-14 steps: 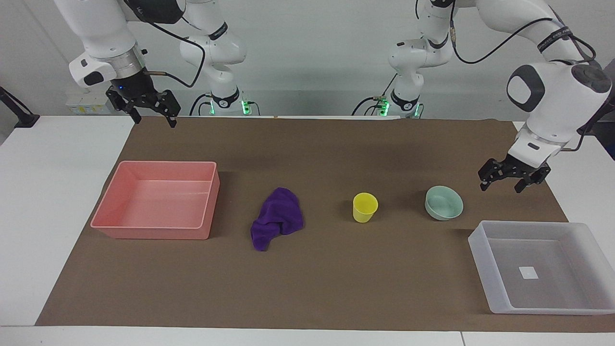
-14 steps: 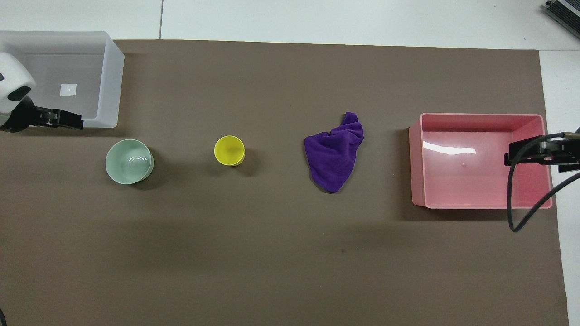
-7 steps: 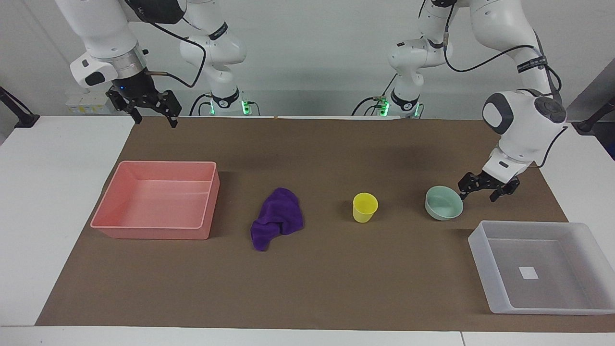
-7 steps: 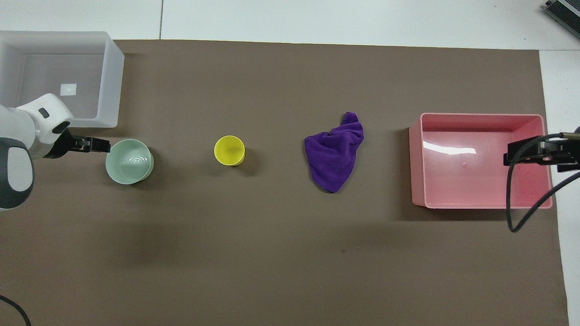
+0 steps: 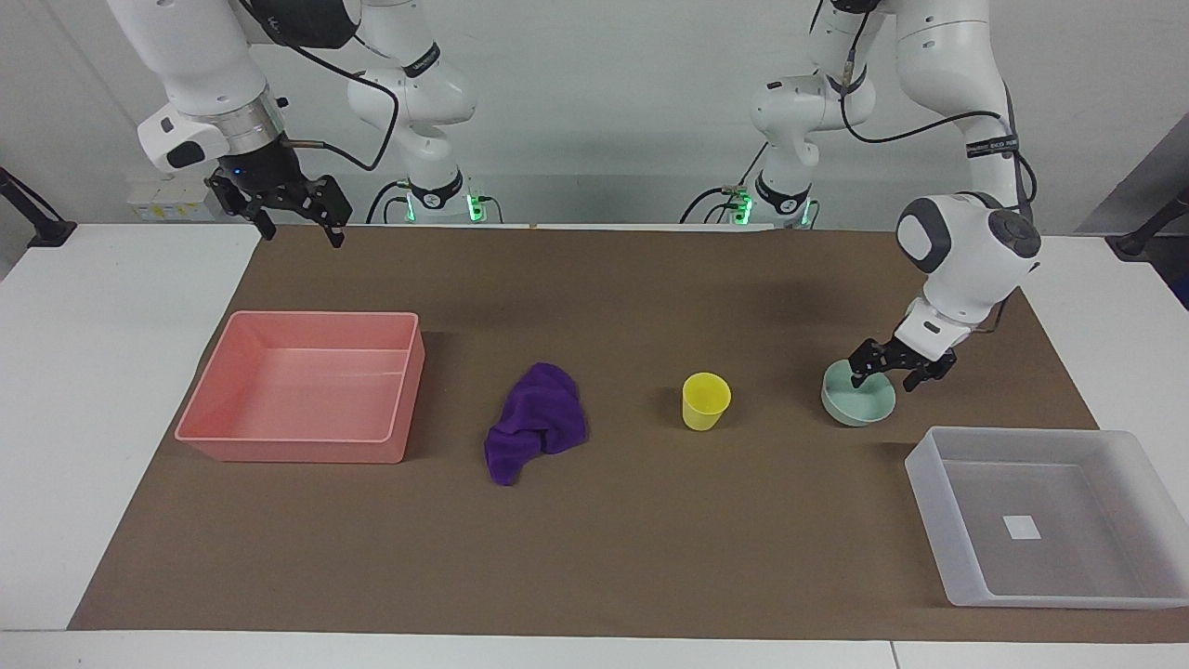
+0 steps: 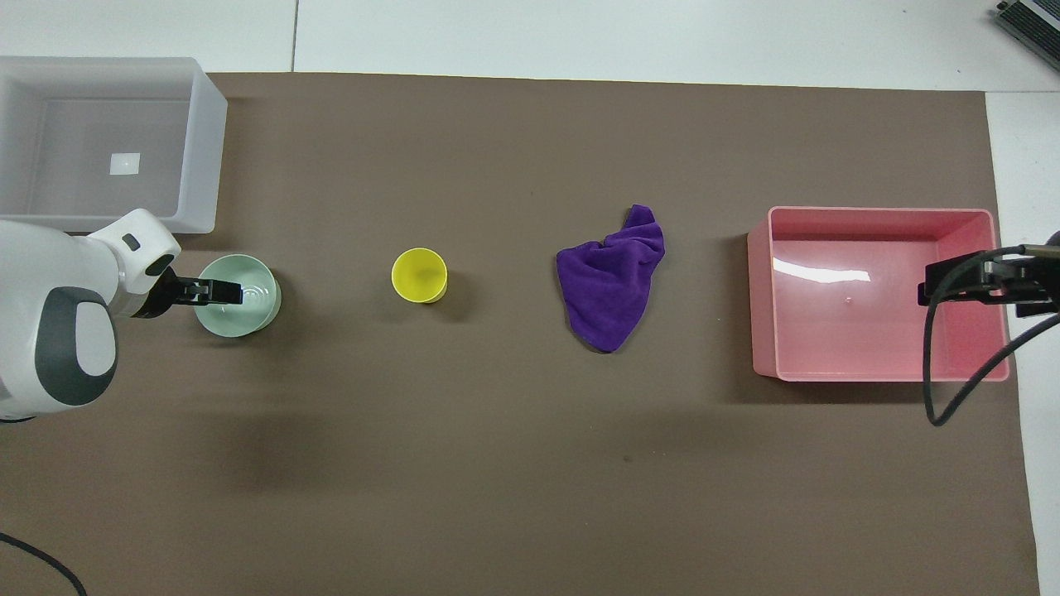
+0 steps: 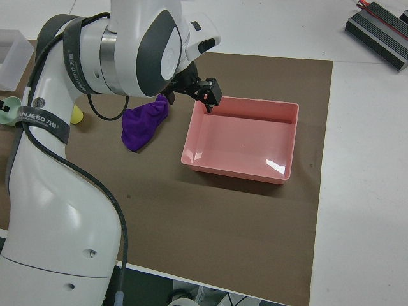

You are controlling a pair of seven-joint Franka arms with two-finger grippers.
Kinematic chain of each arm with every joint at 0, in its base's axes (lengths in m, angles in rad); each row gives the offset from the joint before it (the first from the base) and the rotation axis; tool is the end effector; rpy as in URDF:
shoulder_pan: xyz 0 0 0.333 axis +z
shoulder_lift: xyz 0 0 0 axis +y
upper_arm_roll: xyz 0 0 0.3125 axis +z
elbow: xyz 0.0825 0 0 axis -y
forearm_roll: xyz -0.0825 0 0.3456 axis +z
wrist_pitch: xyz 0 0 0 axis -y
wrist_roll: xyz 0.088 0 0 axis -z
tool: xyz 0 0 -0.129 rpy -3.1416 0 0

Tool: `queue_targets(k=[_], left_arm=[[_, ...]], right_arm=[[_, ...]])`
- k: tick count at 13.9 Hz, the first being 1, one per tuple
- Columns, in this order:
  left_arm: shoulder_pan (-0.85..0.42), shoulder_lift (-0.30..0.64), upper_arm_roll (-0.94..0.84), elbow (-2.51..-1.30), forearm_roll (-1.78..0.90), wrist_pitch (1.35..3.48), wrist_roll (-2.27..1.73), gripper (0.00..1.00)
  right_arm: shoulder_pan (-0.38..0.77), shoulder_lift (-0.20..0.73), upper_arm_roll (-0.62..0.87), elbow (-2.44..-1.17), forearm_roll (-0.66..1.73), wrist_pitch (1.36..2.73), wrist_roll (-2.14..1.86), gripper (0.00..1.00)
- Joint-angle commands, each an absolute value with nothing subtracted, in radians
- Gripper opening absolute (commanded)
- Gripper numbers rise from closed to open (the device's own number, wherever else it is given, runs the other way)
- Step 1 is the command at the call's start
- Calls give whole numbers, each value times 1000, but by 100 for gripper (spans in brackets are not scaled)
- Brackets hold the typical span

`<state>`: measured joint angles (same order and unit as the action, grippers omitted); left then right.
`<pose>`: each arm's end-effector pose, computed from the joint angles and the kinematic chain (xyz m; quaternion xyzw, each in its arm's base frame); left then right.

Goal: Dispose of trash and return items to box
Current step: 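Reach the left gripper to the pale green bowl and grasp its rim, then lift the green bowl into the clear box while the right gripper reaches the cloth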

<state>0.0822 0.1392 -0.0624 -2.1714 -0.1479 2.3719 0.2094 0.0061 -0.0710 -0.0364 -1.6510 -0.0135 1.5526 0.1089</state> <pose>0.5318 0.0070 0.3360 0.9970 -0.0427 0.0368 0.0535 0.4906 -0.0173 0.5985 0.9975 -0.0695 -0.0135 0.0060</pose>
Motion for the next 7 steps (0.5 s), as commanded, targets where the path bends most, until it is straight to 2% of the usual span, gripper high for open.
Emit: queue_targets(k=[1, 3, 4, 7], left_arm=[[71, 137, -52, -2195, -169, 2401, 209, 54], [71, 137, -51, -2195, -169, 2402, 210, 3], [72, 137, -51, -2192, -167, 2404, 212, 0], [78, 135, -51, -2166, -167, 2389, 219, 0]], right_arm=[[-8, -104, -31, -1693, 5, 1574, 81, 100], [-8, -104, -31, -1695, 5, 1575, 83, 100], [-8, -109, -31, -1698, 5, 1578, 84, 100], [-8, -124, -31, -1730, 5, 1580, 84, 100]])
